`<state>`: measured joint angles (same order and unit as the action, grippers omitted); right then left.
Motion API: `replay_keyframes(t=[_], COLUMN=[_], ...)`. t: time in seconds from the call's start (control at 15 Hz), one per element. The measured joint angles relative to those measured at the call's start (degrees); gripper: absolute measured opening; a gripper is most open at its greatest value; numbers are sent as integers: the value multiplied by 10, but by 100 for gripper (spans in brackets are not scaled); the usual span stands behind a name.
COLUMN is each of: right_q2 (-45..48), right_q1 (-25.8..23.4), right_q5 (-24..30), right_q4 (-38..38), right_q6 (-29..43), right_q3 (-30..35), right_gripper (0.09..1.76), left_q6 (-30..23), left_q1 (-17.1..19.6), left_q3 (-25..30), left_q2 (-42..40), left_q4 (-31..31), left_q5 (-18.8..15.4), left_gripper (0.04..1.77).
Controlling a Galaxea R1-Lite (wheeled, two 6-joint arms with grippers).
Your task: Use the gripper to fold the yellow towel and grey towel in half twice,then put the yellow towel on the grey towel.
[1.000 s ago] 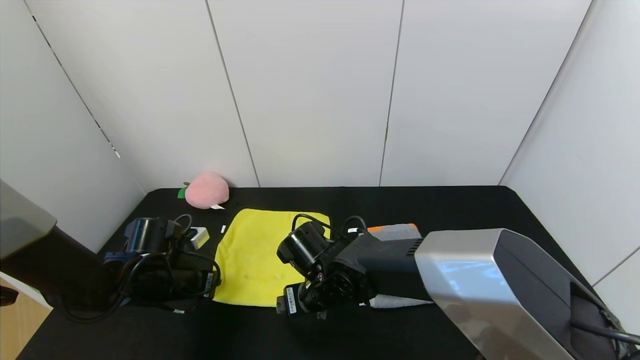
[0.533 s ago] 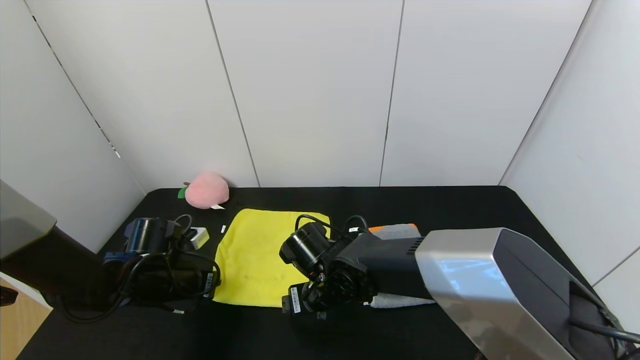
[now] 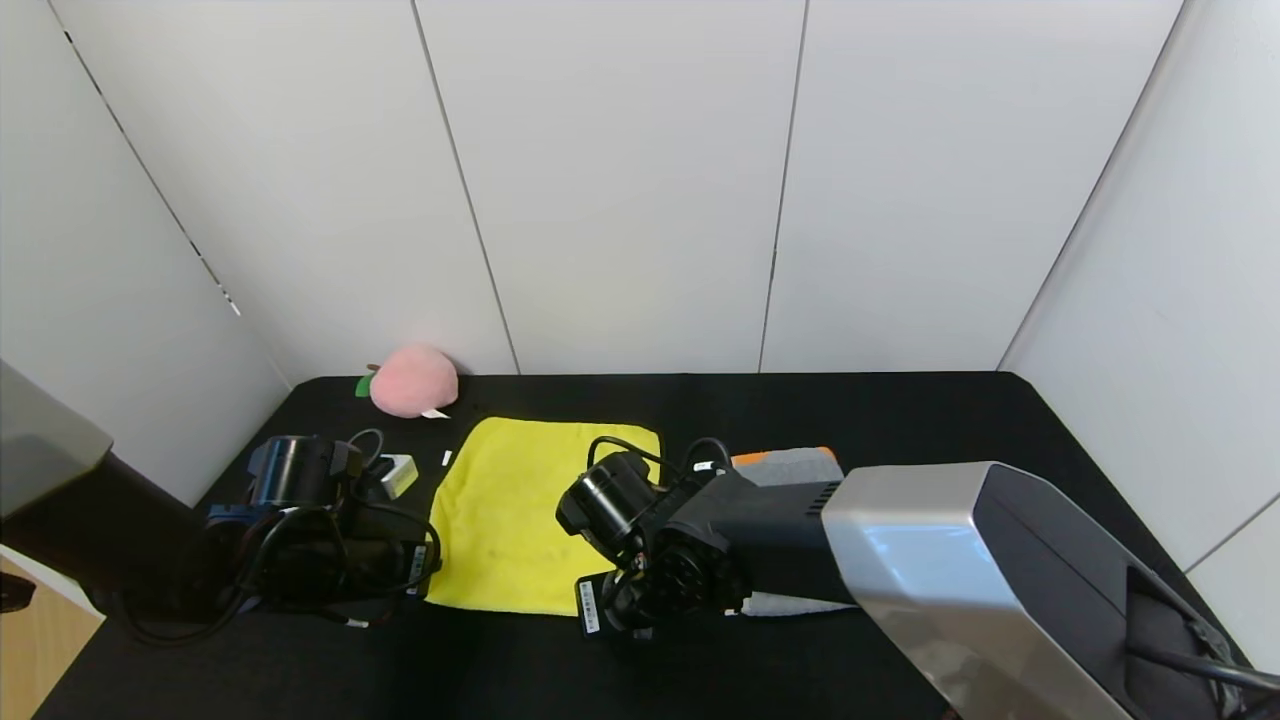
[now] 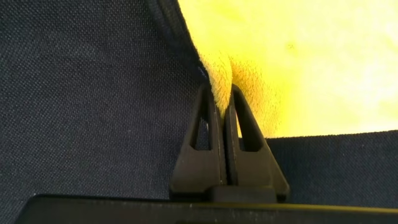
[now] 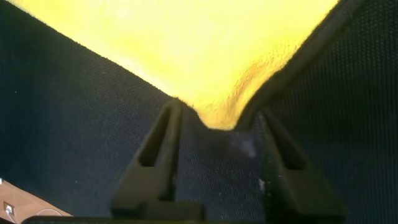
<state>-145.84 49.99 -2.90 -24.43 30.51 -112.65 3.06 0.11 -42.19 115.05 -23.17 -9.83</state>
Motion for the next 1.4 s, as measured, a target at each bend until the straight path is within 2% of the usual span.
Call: replay_keyframes(t=[0.07, 0.13, 0.8, 0.87, 1.0, 1.13, 1.4], right_q2=[-1, -1, 0, 0, 1, 1, 0], right_q1=[1, 1, -1, -2, -2, -2, -4], right_q5=[0, 0, -1, -1, -1, 0, -1], right_q4=[0, -1, -3, -3, -3, -1, 0], right_q6=[0, 0, 7, 6, 5, 7, 7], right_q3=[0, 0, 0, 1, 5, 4, 3], right_gripper=[41, 13, 11, 20, 54, 80, 113], left_q6=[0, 0, 0, 0, 0, 0, 0], left_q1=[1, 2, 2, 2, 2, 2, 2], left_q3=[0, 0, 2, 2, 2, 2, 2], left_q2=[0, 0, -1, -1, -1, -1, -1], left_q4=[0, 0, -1, -1, -1, -1, -1], left_q5=[0, 0, 0, 0, 0, 0, 0], left_gripper=[12, 12, 12, 12, 12, 12, 12])
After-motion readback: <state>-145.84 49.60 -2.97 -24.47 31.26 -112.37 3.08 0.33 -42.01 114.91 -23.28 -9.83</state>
